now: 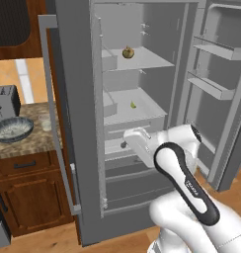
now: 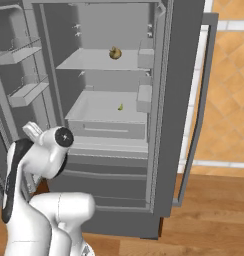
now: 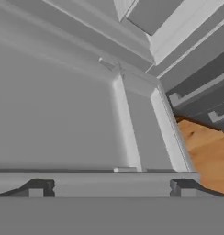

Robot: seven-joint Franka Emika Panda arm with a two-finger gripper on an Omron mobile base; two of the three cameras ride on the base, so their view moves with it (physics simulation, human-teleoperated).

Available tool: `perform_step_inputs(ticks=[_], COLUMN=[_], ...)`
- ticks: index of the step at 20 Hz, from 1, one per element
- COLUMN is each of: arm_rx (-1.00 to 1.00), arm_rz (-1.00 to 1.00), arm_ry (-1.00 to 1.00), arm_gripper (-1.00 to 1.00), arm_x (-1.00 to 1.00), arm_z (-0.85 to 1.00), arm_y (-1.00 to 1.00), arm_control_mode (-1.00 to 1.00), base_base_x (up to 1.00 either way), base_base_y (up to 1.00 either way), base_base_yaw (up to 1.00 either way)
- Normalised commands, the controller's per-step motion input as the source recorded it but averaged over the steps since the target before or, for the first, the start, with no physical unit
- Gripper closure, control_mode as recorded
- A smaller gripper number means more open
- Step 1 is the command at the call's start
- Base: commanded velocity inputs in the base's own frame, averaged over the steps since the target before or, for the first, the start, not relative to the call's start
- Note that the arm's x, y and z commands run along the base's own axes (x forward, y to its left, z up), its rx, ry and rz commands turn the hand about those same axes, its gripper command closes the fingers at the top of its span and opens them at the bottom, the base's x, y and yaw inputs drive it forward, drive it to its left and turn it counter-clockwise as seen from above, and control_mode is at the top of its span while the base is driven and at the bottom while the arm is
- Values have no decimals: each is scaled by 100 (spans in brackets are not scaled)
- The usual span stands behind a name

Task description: Grab a lemon wedge from the fridge and one ice cube from the ice bowl, and put them in the glass of lemonade.

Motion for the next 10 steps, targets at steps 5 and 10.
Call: perform_step_inputs(ticks=[5,10], arm_rx=[-48,-55], arm_rz=[0,0], arm_ry=[-7,-11], arm_gripper=[-100,-100], arm_x=[-36,-42], arm_z=[3,-17], arm_y=[-100,-65], arm_control_mode=[-100,-100], base_base_x=[0,0], base_base_y=[0,0], base_base_yaw=[0,0])
